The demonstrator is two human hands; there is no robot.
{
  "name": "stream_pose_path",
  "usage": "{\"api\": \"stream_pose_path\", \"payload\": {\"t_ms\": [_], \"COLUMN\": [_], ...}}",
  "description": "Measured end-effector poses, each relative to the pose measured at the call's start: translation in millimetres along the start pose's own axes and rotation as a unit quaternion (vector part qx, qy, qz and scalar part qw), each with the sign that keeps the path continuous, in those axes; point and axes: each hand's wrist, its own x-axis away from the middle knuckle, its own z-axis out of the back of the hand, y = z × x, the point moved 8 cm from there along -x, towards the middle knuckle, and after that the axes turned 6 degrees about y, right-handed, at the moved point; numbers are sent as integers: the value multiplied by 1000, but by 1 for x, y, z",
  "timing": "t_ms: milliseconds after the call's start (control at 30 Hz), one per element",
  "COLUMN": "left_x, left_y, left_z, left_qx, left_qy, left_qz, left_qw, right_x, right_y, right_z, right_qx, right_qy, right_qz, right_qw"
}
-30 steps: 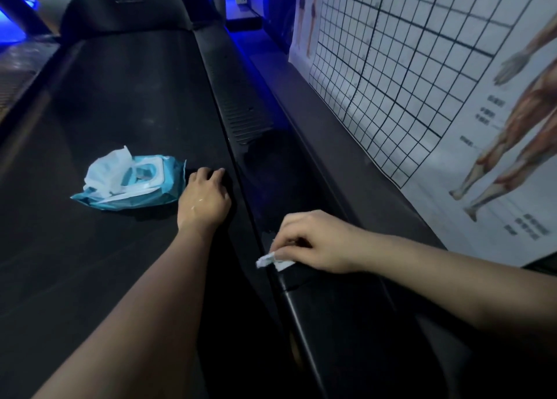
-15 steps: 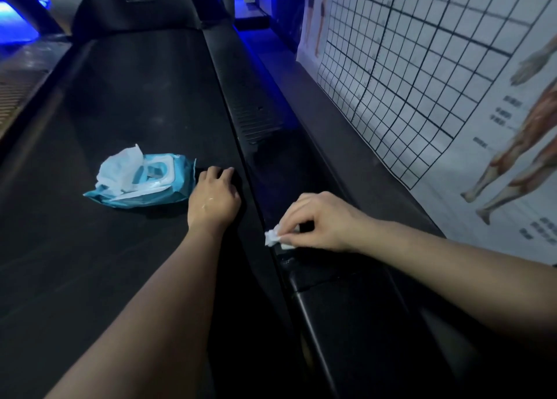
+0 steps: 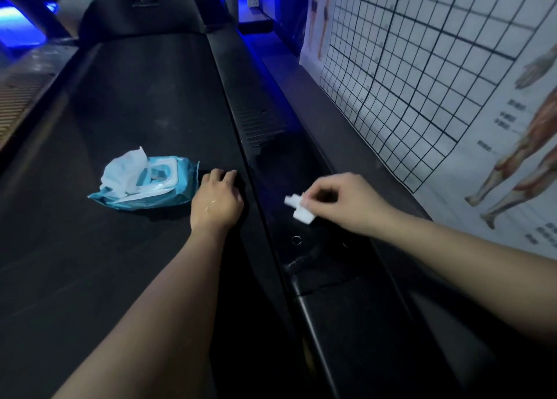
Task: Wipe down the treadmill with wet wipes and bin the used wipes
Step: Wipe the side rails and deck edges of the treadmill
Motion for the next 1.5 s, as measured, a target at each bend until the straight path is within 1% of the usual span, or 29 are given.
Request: {"api": "stream_pose_path", "payload": {"t_ms": [67,100,133,167,267,300,367,467,500,567,667,700,733,800,833,867,967,1033,1067,1133,1267,1367,1400,1433,1467,1500], "left_x": [0,0,0,0,0,0,0,3,4,9,25,31,37,43,43,42,37,32,30,23,0,-16,-19,-18,-15,-9], "left_y": [0,-1,-1,0,1,1,0,-1,1,5,-1,-9,-21,-55,-75,-95,-149,-172,-176,-171,-179,-211,-228,-246,-264,-284], "left_z": [-1,-1,-1,0,1,1,-1,4,10,30,63,75,86,104,107,106,105,107,108,114,126,151,157,162,165,170], "left_qx": [2,2,3,4,1,-1,4,56,75,79,20,-1,-15,-34,-49,-71,-121,-107,-108,-118,-74,-35,-15,6,33,66], "left_qy": [2,2,2,2,4,4,1,13,30,78,179,211,240,272,264,238,130,56,38,26,-30,-7,-8,-22,-35,-17], "left_qz": [2,3,3,2,0,-3,-7,-18,-32,-88,-176,-181,-169,-119,-93,-73,-20,27,18,-59,-184,-246,-243,-215,-154,-69], "left_qw": [1000,1000,1000,1000,1000,1000,1000,998,996,990,968,961,956,954,959,966,984,992,993,991,980,969,970,976,987,995], "right_x": [10,15,18,19,15,12,1,-15,-19,-28,-43,-48,-53,-64,-69,-76,-96,-107,-112,-118,-132,-150,-154,-157,-159,-161], "right_y": [-15,-20,-23,-24,-18,-18,-19,-14,-11,-6,-14,-21,-30,-48,-57,-65,-89,-103,-108,-117,-123,-131,-131,-131,-131,-133], "right_z": [-28,-37,-42,-43,-42,-41,-35,-28,-27,-29,-38,-42,-48,-64,-72,-80,-103,-119,-126,-139,-152,-166,-174,-186,-200,-217], "right_qx": [40,54,53,38,-48,-79,-122,-146,-152,-160,-161,-164,-174,-205,-215,-213,-193,-193,-194,-190,-196,-192,-205,-226,-247,-267], "right_qy": [-89,-118,-131,-138,-158,-149,-98,-12,16,67,110,113,109,94,90,90,103,104,102,94,97,99,100,101,97,87], "right_qz": [84,113,123,113,18,-6,-35,-96,-122,-167,-191,-189,-186,-182,-182,-182,-177,-168,-161,-153,-169,-189,-208,-229,-250,-267], "right_qw": [992,985,982,983,986,986,987,985,981,971,962,962,961,957,955,956,959,961,962,965,961,958,951,941,931,922]}}
